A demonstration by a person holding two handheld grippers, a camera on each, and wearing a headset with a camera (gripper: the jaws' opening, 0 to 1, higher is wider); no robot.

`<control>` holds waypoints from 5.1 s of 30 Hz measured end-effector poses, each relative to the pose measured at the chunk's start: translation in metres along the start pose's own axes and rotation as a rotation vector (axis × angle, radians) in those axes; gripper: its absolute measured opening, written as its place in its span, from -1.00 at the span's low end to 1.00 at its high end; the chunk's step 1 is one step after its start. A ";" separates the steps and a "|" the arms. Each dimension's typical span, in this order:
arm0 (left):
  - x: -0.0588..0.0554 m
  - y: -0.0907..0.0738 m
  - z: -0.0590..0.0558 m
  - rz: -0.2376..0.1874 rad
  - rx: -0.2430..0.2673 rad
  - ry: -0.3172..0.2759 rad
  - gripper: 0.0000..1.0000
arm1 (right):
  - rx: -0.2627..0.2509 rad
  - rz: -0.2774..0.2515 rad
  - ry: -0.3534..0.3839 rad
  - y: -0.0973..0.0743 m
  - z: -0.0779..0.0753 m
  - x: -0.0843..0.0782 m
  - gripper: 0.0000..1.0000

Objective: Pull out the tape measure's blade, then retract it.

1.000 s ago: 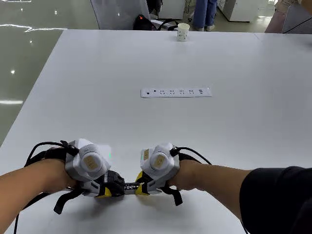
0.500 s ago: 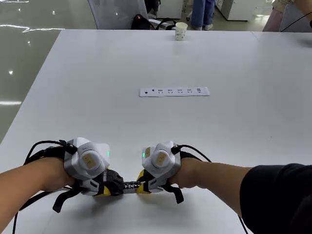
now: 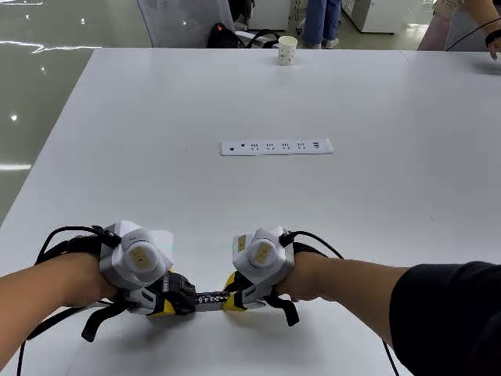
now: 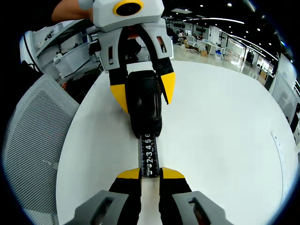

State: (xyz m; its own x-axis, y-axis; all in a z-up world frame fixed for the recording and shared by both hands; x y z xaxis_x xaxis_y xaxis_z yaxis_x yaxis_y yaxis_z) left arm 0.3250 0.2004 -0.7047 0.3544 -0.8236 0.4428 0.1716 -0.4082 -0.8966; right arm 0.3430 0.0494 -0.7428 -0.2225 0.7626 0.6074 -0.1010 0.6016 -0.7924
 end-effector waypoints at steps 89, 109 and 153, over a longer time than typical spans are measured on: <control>0.002 0.002 0.000 -0.005 0.009 -0.022 -0.38 | 0.006 0.046 0.033 -0.035 0.004 -0.046 -0.80; 0.002 0.002 0.000 -0.007 0.008 -0.025 -0.38 | 0.004 0.058 0.041 -0.043 0.004 -0.053 -0.80; 0.003 0.002 0.000 -0.009 0.008 -0.031 -0.38 | -0.002 0.072 0.062 -0.056 0.006 -0.068 -0.81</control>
State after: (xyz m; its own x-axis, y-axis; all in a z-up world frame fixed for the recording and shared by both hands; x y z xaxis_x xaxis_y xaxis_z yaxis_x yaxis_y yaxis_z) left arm 0.3266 0.1977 -0.7053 0.3815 -0.8072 0.4504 0.1817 -0.4122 -0.8928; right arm 0.3576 -0.0379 -0.7401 -0.1688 0.8173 0.5509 -0.0848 0.5448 -0.8343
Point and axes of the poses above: the centre of the closed fingertips' face, and the gripper's own axes: y roughly forward along the fingers, z roughly to its left, x roughly out of its top, the point moved 8 cm from there along -y, roughly backward along the fingers, and after that the axes turned 11 degrees about -y, right-handed, at the moved point
